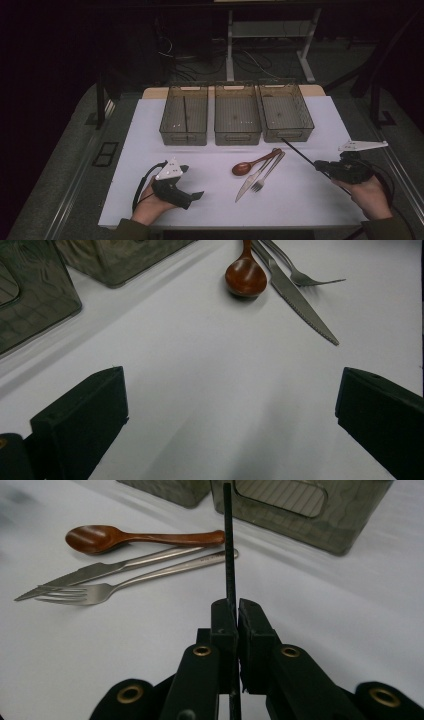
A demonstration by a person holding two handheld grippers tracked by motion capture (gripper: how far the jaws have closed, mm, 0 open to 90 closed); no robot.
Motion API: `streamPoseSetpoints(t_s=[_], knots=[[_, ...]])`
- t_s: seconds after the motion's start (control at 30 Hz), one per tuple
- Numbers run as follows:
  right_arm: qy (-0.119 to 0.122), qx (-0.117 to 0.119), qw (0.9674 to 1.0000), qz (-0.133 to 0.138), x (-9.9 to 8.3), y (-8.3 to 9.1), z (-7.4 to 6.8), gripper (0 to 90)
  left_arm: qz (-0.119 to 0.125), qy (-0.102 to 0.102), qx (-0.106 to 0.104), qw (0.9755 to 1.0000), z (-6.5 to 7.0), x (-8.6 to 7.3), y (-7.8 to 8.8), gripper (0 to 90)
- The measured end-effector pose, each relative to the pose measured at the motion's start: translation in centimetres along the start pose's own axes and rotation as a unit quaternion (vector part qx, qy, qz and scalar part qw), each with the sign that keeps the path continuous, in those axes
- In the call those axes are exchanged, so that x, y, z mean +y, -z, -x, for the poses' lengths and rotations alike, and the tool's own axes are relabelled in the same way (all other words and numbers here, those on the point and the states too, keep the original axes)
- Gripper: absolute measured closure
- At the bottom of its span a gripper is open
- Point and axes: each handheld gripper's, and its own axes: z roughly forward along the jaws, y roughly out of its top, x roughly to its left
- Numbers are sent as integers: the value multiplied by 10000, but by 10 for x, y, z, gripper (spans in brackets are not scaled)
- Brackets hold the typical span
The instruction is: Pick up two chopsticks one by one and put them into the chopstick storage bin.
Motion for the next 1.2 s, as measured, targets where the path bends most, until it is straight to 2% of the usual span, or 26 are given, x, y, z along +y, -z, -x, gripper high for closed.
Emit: streamPoseSetpoints(t_s=[0.4,0.63,1.2], knots=[[60,303,9991,274,9,9,-9,852,-4,-23,23,10000,0,0,1,0],[163,358,9986,342,17,8,-13,852,10,-8,48,10000,0,0,1,0],[496,550,9964,417,52,-13,-32,852,80,47,98,9999,-2,0,2,0]])
